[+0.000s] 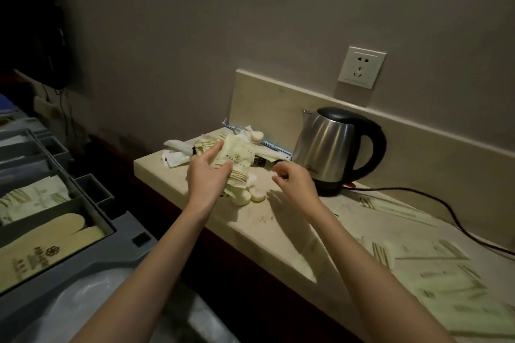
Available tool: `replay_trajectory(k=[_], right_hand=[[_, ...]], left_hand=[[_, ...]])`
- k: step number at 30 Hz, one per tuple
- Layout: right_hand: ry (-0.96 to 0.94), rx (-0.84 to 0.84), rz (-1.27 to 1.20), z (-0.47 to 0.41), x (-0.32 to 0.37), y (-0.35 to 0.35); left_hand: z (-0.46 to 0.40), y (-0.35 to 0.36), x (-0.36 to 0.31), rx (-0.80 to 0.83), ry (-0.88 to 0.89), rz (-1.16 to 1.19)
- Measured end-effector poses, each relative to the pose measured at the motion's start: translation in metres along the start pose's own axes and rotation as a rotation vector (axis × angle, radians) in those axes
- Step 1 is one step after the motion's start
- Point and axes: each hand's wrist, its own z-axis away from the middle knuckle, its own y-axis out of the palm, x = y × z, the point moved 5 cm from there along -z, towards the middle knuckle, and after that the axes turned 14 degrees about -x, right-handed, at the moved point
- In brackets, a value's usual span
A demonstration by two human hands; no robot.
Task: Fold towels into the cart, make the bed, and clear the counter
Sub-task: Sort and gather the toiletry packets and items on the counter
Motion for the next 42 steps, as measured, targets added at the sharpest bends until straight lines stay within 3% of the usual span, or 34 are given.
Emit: replay_trajectory(k=[7, 13, 24, 34, 37, 42], right_hand=[[-0.221, 0.078, 0.276, -0.063, -0.007, 0.054], [-0.273, 0.046, 0.372, -0.081, -0.018, 0.068], [-0.088, -0.184, -0.067, -0.087, -0.007, 0.024], [-0.007, -0.284, -0.098, -0.064, 0.002, -0.024], [-0.025, -0.223, -0.126, -0.045, 0.0, -0.032], [-0.064, 0.052, 0.017, 0.008, -0.015, -0.028]], left_hand=[[-0.047, 0.023, 0.007, -0.028, -0.019, 0.019], [-0.057, 0.036, 0.013, -0.035, -0.081, 0.008], [-0.046, 0.029, 0.006, 0.0, -0.089, 0.079], [-0.024, 0.005, 0.003, -0.03, -0.094, 0.116], [-0.02, 0.0, -0.002, -0.033, -0.075, 0.139], [-0.021, -0.013, -0.002, -0.011, -0.113, 0.175]])
